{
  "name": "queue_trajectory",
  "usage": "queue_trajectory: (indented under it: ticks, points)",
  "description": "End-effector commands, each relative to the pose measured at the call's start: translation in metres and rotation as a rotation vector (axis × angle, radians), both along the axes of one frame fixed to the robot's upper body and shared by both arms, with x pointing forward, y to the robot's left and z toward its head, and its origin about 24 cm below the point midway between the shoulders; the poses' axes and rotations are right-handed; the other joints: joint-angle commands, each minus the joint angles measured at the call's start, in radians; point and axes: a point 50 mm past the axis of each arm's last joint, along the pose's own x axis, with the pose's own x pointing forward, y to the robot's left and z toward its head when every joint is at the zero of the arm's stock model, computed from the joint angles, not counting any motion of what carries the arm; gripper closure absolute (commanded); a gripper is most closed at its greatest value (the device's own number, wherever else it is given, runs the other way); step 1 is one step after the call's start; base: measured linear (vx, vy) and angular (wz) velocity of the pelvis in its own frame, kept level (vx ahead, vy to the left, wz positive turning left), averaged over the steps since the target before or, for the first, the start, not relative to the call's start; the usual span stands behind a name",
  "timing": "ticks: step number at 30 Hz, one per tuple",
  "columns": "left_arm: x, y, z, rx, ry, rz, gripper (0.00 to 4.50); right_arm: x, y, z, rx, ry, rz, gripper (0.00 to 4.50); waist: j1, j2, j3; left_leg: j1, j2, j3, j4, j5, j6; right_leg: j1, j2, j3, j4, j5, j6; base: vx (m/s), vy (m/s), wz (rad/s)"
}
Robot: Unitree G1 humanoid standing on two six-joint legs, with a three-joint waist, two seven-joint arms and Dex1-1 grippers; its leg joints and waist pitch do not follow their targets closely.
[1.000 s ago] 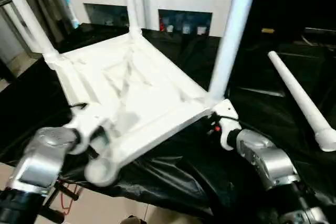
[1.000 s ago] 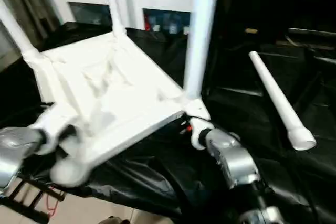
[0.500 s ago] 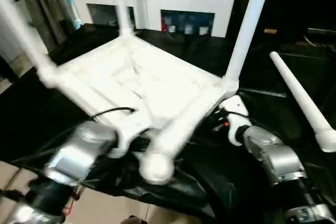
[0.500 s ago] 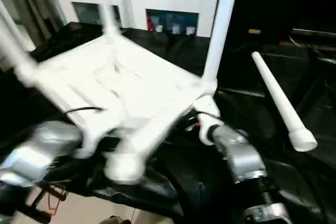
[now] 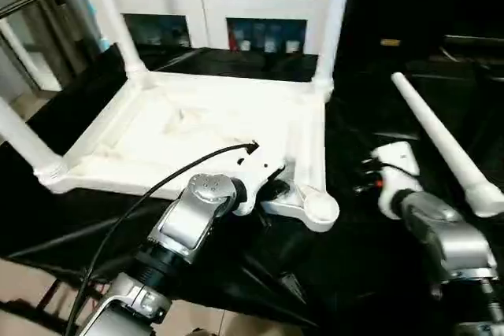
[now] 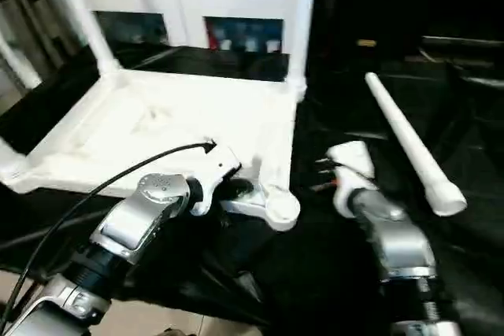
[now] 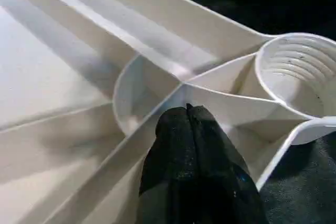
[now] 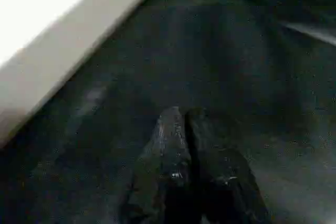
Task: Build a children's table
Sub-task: Rotate table base
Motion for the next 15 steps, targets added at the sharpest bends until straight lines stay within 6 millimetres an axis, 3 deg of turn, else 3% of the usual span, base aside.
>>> queue_trajectory:
  ticks: [1, 4, 5, 8, 10, 13, 14, 15]
  points:
    - [0.001, 0.014, 0.012, -0.031, -0.06, -0.005, 4.5, 0.009, -0.01, 0.023, 0.028, -0.041, -0.056, 4.19, 0.003, -0.017, -0.066, 0.009, -0.002, 0.001, -0.059, -0.183, 0.033, 0.053, -0.024, 0.017, -0.082, -0.188, -0.189, 0.0, 0.0, 0.0]
    - [-0.003, 0.023, 0.021, -0.075, -0.093, -0.02, 4.5, 0.017, -0.019, 0.034, 0.038, -0.037, -0.101, 4.01, -0.005, -0.016, -0.067, 0.009, 0.0, 0.001, -0.057, -0.167, 0.037, 0.054, -0.024, 0.015, -0.075, -0.166, -0.209, 0.0, 0.0, 0.0]
    - [-0.003, 0.025, 0.026, -0.105, -0.104, -0.021, 4.17, 0.019, -0.022, 0.036, 0.038, -0.031, -0.108, 3.82, -0.005, -0.016, -0.067, 0.009, 0.0, 0.001, -0.057, -0.167, 0.037, 0.054, -0.024, 0.015, -0.075, -0.166, -0.209, 0.0, 0.0, 0.0]
    - [-0.002, 0.031, 0.043, -0.211, -0.163, 0.015, 4.07, 0.025, -0.031, 0.04, 0.01, -0.015, -0.119, 3.63, -0.002, -0.013, -0.068, 0.013, 0.001, 0.005, -0.053, -0.159, 0.036, 0.052, -0.023, 0.016, -0.072, -0.136, -0.229, 0.0, 0.0, 0.0]
    - [-0.005, 0.04, 0.054, -0.262, -0.169, 0.02, 3.76, 0.031, -0.04, 0.044, -0.019, -0.004, -0.111, 3.45, 0.002, -0.013, -0.069, 0.015, 0.003, 0.006, -0.051, -0.155, 0.038, 0.052, -0.022, 0.016, -0.071, -0.107, -0.249, 0.0, 0.0, 0.0]
    - [-0.01, 0.048, 0.058, -0.259, -0.149, -0.006, 3.61, 0.037, -0.049, 0.048, -0.043, 0.018, -0.101, 3.2, 0.001, -0.013, -0.07, 0.014, 0.0, 0.006, -0.05, -0.163, 0.038, 0.054, -0.023, 0.013, -0.066, -0.111, -0.26, 0.0, 0.0, 0.0]
    - [-0.012, 0.051, 0.06, -0.259, -0.143, -0.023, 3.46, 0.039, -0.055, 0.05, -0.063, 0.025, -0.105, 3.13, -0.001, -0.019, -0.065, 0.011, -0.001, 0.009, -0.05, -0.171, 0.044, 0.053, -0.021, 0.014, -0.07, -0.129, -0.253, 0.0, 0.0, 0.0]
    - [-0.012, 0.051, 0.06, -0.259, -0.143, -0.023, 3.33, 0.039, -0.055, 0.05, -0.063, 0.025, -0.105, 3.03, 0.001, -0.015, -0.067, 0.014, 0.0, 0.008, -0.049, -0.172, 0.041, 0.052, -0.024, 0.013, -0.068, -0.138, -0.255, 0.0, 0.0, 0.0]
